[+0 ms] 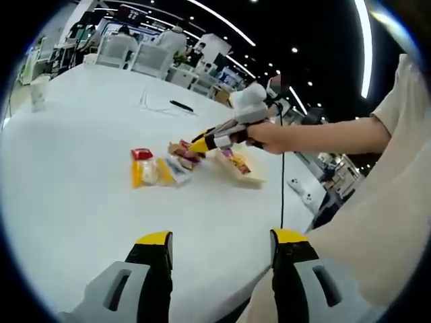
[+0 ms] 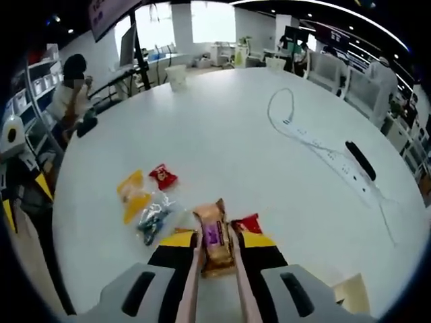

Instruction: Place the target food into the container with the food tongs after gripping and lifting it, then release it inside without dropping or visibly crushing the food.

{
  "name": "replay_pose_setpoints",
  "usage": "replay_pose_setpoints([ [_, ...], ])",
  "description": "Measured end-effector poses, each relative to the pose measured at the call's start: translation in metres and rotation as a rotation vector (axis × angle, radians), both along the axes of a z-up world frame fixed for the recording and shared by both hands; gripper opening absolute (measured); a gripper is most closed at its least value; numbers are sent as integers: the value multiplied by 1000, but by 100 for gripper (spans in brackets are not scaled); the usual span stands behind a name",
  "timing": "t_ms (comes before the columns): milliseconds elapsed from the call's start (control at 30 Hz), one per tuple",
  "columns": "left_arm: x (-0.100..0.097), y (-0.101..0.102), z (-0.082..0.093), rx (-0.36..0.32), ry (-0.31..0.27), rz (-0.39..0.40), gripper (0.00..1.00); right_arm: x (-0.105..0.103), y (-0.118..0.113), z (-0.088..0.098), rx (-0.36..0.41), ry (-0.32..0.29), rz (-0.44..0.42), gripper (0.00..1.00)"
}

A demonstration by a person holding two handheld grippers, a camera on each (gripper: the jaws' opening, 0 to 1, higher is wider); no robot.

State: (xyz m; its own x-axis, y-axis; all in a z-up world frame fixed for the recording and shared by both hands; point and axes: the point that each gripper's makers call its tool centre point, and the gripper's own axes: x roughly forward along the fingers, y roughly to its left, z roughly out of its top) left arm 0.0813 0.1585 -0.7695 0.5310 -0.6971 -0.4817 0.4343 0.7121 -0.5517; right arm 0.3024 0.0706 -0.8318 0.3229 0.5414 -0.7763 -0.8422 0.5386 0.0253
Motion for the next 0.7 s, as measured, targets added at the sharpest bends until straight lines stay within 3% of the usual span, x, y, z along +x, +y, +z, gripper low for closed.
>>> replay_pose_setpoints([
  [533,4,-1,-2,2,8,-10,58,-2,-1,-6,10,23,-15,23],
  [700,4,-4,-2,-2,9,-17,58,-2,0,-9,-7,10,26,24],
])
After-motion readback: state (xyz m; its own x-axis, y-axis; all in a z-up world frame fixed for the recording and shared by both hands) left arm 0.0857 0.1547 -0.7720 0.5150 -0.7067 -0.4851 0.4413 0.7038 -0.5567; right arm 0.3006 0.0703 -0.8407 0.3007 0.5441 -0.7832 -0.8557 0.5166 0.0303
